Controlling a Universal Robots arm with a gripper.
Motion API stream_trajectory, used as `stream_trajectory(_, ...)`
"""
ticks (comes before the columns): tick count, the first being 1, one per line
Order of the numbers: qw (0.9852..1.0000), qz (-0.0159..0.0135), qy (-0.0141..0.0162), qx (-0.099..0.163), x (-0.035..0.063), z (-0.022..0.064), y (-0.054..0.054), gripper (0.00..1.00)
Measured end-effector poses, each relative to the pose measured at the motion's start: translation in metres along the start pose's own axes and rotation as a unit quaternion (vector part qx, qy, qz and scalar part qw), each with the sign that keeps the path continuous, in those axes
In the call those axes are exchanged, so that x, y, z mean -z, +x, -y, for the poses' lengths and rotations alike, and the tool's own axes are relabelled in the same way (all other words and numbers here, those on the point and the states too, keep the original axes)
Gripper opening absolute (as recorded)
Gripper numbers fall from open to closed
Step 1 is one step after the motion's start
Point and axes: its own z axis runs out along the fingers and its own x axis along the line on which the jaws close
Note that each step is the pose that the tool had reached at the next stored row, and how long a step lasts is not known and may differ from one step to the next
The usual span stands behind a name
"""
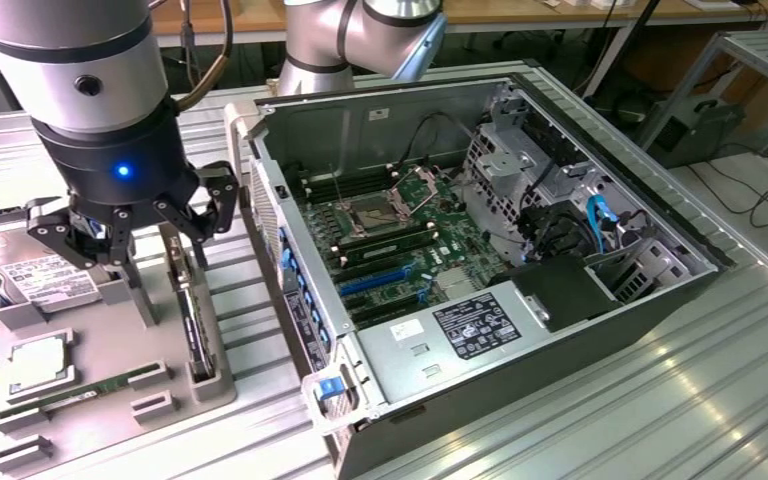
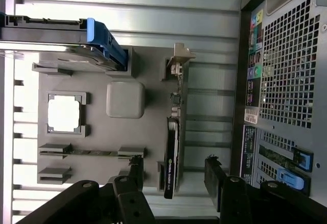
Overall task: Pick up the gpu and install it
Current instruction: 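Pick up the gpu and move the gpu toward the slot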
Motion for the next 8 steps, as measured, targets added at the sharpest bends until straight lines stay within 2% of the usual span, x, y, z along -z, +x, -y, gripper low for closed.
stream_trajectory(8, 1.0000, 0.0000, 0.0003, 0.000, -0.0051, 0.0001, 0.0001, 0.60)
